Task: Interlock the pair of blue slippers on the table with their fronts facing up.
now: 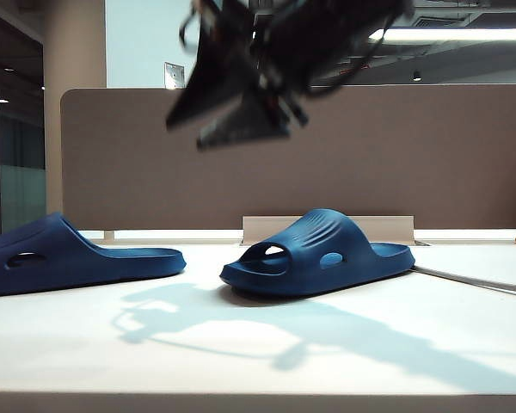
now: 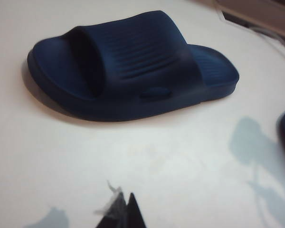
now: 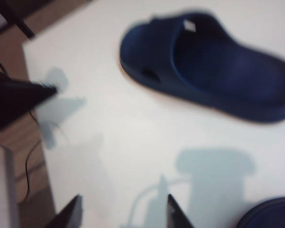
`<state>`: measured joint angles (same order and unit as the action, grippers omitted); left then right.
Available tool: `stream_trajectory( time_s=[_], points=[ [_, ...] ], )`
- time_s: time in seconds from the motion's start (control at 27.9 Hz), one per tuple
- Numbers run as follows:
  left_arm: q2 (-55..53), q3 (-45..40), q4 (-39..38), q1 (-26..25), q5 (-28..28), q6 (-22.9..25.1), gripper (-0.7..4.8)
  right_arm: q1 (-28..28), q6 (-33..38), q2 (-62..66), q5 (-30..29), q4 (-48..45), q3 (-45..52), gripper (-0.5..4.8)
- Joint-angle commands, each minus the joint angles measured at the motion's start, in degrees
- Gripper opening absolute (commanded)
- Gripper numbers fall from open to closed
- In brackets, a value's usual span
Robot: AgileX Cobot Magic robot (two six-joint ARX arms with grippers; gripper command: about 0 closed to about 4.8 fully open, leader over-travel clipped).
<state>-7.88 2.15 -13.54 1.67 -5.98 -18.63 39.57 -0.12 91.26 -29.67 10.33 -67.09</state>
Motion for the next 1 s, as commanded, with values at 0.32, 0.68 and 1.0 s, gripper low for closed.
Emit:
stream_trajectory(
  time_s=[0.32, 0.68, 1.0],
  points=[
    [-0.09, 4.94, -2.78, -0.02, -3.52, -12.68, -0.05, 0.07, 6.82, -16.83, 7.06, -0.20, -0.24, 1.38],
    [-1.14, 14.32, -4.48, 0.00, -10.99, -22.47, -0.05, 0.00, 10.80, -28.50, 25.24, -1.68, 5.55, 1.02],
    [-12.98, 34.49, -11.08, 0.02, -10.80, -10.19, -0.05, -1.03, 11.10, -32.74, 27.61, -4.31, 14.78, 1.02]
  ],
)
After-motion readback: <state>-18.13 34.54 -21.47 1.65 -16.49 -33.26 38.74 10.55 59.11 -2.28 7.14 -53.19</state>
